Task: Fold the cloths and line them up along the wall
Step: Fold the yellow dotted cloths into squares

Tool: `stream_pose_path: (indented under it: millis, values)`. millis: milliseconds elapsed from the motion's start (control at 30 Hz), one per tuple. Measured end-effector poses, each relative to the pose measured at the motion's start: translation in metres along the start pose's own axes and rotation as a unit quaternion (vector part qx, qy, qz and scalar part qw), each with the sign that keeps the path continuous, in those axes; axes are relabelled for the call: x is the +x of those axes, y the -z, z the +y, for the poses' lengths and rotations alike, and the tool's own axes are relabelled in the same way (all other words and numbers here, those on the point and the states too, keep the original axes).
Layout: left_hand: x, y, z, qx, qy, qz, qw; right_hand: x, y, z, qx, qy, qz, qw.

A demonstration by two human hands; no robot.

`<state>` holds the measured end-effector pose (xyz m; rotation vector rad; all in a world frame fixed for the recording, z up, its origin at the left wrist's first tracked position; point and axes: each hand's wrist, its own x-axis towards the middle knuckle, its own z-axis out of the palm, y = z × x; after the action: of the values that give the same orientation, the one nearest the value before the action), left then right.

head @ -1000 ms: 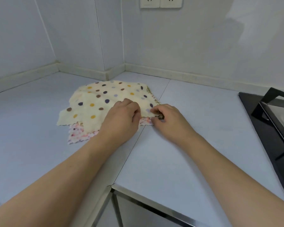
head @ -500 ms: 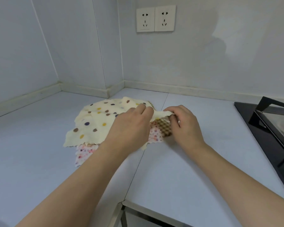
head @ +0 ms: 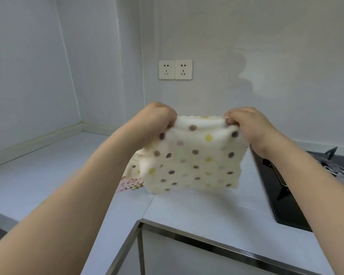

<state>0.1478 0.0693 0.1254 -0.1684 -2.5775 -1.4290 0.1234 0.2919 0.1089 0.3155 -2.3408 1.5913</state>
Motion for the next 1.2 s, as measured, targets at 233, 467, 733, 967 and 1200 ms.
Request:
stream_pose_path:
  millis: [233,467,733,967,1200]
  values:
    - [0.013,-0.015,-0.019,0.090,-0.009,-0.042,0.995,-0.012,0.031,0.018,-0.112,-0.043,-0.020,0.993]
    - [0.017,-0.032,-0.060,0.202,-0.119,0.061,0.970,-0.010,0.018,0.058,-0.182,0.012,0.086,0.979]
    - [-0.059,-0.061,-0.148,0.340,-0.283,-0.115,0.890,-0.101,0.001,0.132,-0.391,0.086,-0.134,0.907]
    - [-0.074,-0.066,-0.158,0.344,-0.319,-0.069,0.880,-0.128,0.004,0.151,-0.365,0.117,-0.107,0.918]
    - [-0.075,-0.064,-0.158,0.351,-0.326,-0.142,0.866,-0.133,0.010,0.155,-0.395,0.166,-0.070,0.901]
